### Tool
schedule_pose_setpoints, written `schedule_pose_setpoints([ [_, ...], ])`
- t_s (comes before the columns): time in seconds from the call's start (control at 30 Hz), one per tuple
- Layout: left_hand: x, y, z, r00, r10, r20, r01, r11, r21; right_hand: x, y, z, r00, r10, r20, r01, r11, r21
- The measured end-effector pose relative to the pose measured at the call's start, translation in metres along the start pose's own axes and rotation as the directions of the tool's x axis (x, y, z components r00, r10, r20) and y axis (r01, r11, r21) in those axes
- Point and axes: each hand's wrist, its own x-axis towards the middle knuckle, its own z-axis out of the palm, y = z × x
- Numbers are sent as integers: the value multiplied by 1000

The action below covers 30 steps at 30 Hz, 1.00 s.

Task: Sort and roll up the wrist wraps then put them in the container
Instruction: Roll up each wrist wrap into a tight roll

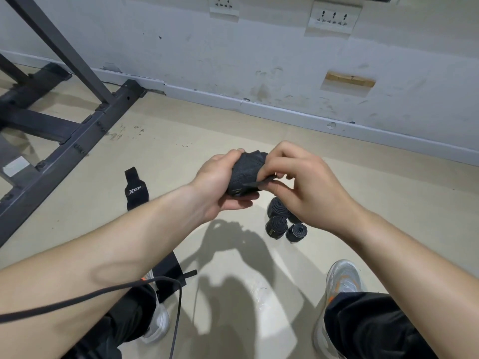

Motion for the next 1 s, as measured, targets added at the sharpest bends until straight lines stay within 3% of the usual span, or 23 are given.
schedule_pose_setpoints([
  [0.17, -5, -11, 15, 998, 58, -14, -58, 998, -20, 0, 5, 6, 969, 227, -96, -212, 967, 143],
  [0.33, -6, -10, 16, 999, 14, 38, -10, 994, -106, -2, 5, 16, 911, 388, -137, -360, 913, 194],
  [0.47, -4, -11, 14, 998, -26, 59, 31, 995, -90, 0, 4, 13, 871, 489, 46, -467, 795, 386],
  [0.53, -4, -11, 13, 995, -42, 93, 48, 997, -57, 2, 6, 12, 825, 530, 197, -538, 629, 561],
  [0.6, -3, -11, 13, 992, -58, 112, 62, 998, -34, 4, 5, 11, 776, 561, 289, -599, 508, 619],
  [0.83, -9, 2, 11, 993, -64, 96, 32, 955, 296, 7, 4, 11, 686, 648, 331, -630, 301, 716],
  [0.93, -8, -1, 13, 998, 61, 20, -64, 925, 374, 8, 3, 14, 673, 669, 315, -631, 298, 716],
  [1.0, -6, -6, 15, 983, 184, -5, -171, 926, 337, 10, 3, 14, 660, 683, 313, -637, 288, 715],
])
